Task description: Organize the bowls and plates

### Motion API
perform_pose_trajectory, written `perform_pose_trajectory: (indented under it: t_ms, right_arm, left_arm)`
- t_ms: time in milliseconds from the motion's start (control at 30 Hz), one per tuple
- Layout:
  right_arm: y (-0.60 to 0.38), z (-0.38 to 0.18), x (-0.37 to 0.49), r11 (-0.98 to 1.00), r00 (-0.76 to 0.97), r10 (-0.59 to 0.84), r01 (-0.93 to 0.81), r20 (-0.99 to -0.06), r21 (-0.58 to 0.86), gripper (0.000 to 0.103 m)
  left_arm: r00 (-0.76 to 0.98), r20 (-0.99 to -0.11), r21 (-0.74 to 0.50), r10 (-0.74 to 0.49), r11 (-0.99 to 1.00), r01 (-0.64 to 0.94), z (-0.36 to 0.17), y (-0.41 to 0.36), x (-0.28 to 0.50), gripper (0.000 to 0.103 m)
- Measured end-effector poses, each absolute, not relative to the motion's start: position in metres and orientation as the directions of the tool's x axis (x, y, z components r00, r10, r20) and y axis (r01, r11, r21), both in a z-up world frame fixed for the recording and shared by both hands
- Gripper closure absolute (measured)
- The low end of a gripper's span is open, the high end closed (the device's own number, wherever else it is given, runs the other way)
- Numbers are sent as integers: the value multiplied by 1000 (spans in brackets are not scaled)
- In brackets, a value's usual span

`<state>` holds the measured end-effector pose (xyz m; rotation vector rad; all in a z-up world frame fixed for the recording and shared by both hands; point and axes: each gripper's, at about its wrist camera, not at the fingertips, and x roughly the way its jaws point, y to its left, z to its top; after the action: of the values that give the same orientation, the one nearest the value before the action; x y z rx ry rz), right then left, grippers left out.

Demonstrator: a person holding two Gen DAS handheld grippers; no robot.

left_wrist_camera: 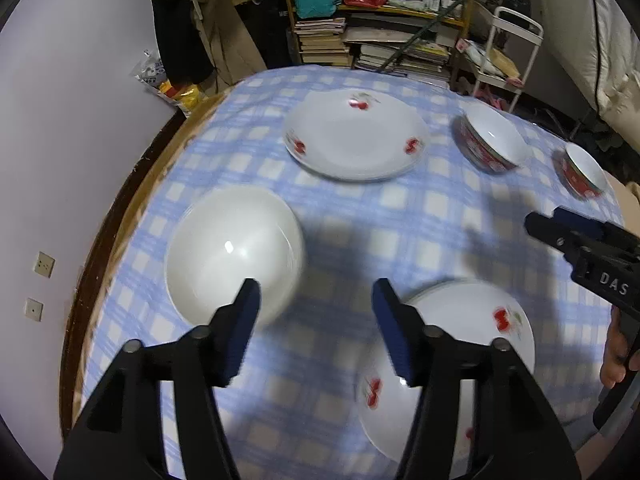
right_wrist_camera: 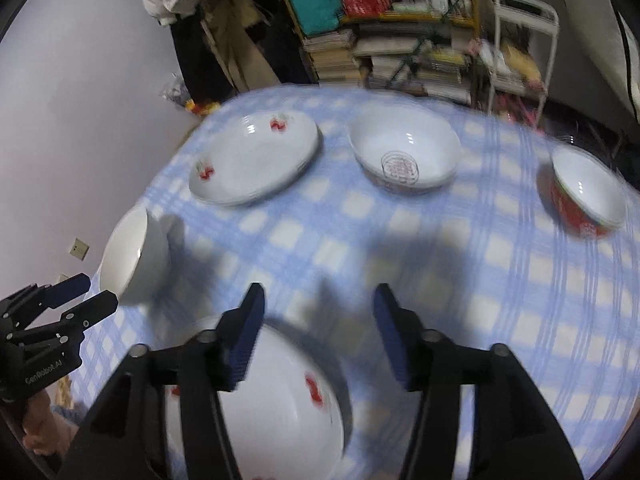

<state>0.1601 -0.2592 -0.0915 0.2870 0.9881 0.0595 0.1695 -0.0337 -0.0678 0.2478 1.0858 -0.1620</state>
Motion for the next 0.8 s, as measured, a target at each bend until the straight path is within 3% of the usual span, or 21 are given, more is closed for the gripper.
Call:
perform_pose_trajectory:
  t_ms: [33,133,400,600,700,800]
  right_arm:
    - [-257,-89,170,966,562,163,78,-811,248,26]
    - [-255,-82,197,966,577,166,69,-800,251,15]
    - [-259,-84,278,954,559,185,93,-808,283,14]
    - [-260,-92,319,952,524,216,74,-824,296,14]
    - [-257,-98,336,958,503,212,64,-838,281,24]
    - [-251,-107,350,960,457,226,46,-860,277,25]
  left_arm:
    - [458,-889,128,4,962,241,-67,-31,182,26]
    - [466,-884,153,30,961,229,-67,-28,210,19]
    - [413,-907,163,76,970,179,-83,-15,286,19]
    - [339,-939,102,48,985,143,-104,-4,330,19]
    - [317,-948,80,37,989,123,-114,1,346,19]
    - [299,-954,62,27,992,110,-122,2,361,19]
